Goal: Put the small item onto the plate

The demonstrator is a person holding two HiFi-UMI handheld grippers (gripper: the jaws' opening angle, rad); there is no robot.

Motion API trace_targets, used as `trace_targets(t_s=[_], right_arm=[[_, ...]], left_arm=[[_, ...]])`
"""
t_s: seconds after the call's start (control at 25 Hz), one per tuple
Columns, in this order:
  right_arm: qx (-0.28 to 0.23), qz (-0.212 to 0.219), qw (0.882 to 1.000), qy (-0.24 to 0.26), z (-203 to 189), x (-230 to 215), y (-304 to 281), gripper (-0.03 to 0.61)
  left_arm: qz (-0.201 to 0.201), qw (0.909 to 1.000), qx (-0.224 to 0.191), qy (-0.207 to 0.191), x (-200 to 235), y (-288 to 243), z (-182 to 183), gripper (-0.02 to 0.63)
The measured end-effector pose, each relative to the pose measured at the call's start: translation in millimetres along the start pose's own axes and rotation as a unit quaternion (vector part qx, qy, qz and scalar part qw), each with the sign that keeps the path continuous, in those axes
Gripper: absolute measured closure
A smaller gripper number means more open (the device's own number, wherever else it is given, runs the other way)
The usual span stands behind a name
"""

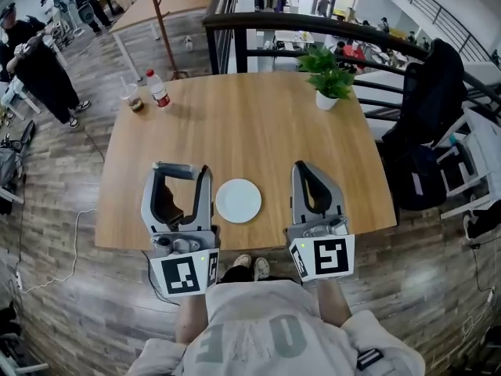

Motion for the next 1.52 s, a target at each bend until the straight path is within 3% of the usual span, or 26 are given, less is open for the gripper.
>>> trace_targets(t_s=[0.44, 0.6, 0.8, 0.92, 1.04, 1.12, 1.24, 1.28, 1.36, 1.52], right_arm=[[0.016, -0.005, 1.0, -0.004, -4, 10, -29, 0.561], [0.028, -0.006, 1.0, -0.007, -9, 11, -36, 0.561], [0.044, -0.009, 0.999, -0.005, -18, 15, -37, 0.561], [0.07, -0.019, 0.997, -0.003, -28, 14, -38, 0.561], [0.092, -0.031, 0.995, -0.005, -38, 10, -35, 0.561], [0.102, -0.043, 0.994, -0.002, -40, 7, -32, 0.561], [0.119, -0.067, 0.991, -0.007, -45, -2, -22, 0.56], [0.125, -0.075, 0.989, -0.012, -47, -6, -18, 0.56], [0.135, -0.092, 0.986, -0.017, -50, -12, -11, 0.561], [0.151, -0.121, 0.981, -0.014, -54, -20, 2, 0.561]], left_arm=[[-0.058, 0.9979, 0.026, -0.011, 7, -43, -22, 0.308], [-0.099, 0.9886, 0.104, -0.043, 3, -53, -45, 0.308], [-0.128, 0.9711, 0.198, -0.036, -8, -56, -100, 0.308], [-0.161, 0.9422, 0.293, -0.018, -16, -54, -146, 0.308], [-0.196, 0.9001, 0.388, -0.028, -27, -47, -193, 0.308], [-0.227, 0.8641, 0.448, -0.028, -36, -41, -223, 0.308], [-0.272, 0.8016, 0.532, -0.009, -51, -28, -263, 0.308], [-0.283, 0.7852, 0.551, -0.007, -56, -23, -274, 0.307], [-0.297, 0.7627, 0.574, -0.009, -64, -16, -291, 0.308], [-0.315, 0.7317, 0.604, -0.02, -74, -9, -311, 0.308]])
Point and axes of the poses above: the fingertips, and each gripper's own axes: y backward along the fingers, x to its left, z out of its top, the point moved 7 cm from there along y, backward along the fingers, and after that the axes turned 5 degrees about -z, right-handed, at the moved point
